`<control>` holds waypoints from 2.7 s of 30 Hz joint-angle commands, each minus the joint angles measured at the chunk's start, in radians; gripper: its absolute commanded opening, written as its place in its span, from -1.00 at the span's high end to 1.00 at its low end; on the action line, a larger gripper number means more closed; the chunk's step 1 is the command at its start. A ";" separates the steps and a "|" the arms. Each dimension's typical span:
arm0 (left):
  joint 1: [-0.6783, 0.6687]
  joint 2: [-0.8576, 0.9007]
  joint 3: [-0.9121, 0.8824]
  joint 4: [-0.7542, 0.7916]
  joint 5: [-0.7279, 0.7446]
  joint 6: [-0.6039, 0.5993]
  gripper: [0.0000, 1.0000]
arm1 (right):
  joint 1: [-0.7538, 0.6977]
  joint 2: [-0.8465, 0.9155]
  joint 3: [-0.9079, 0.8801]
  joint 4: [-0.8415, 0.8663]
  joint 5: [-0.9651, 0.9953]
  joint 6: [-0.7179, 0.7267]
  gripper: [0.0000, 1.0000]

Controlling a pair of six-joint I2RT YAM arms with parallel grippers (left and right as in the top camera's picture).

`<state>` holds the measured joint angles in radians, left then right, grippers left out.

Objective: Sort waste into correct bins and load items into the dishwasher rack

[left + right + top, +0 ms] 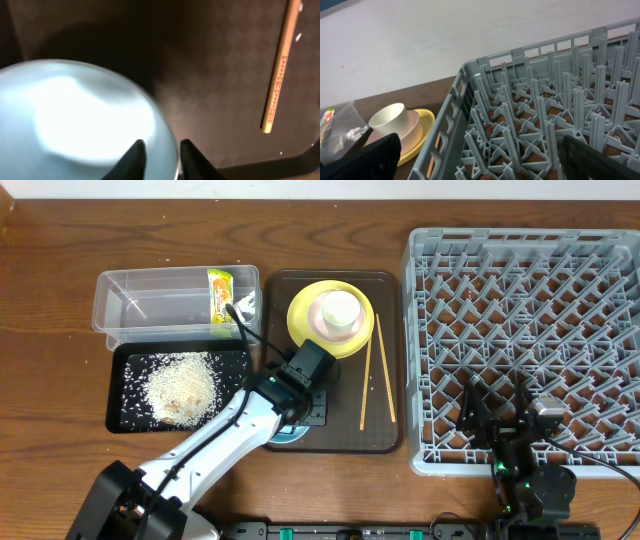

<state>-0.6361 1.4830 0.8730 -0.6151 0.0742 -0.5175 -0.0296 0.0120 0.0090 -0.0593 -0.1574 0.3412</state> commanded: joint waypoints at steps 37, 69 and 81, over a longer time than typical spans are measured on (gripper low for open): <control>0.520 -0.379 0.089 -0.140 -0.016 0.128 -0.45 | 0.001 -0.005 -0.003 -0.001 -0.004 0.010 -0.99; 0.520 -0.379 0.089 -0.140 -0.016 0.128 -0.78 | 0.001 -0.005 -0.003 -0.001 -0.004 0.010 -0.99; 0.520 -0.380 0.089 -0.140 -0.016 0.128 -0.78 | 0.001 -0.005 -0.003 0.000 -0.010 0.029 -0.99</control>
<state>-0.1204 1.1072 0.9440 -0.7525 0.0677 -0.3923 -0.0296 0.0120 0.0090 -0.0593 -0.1604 0.3450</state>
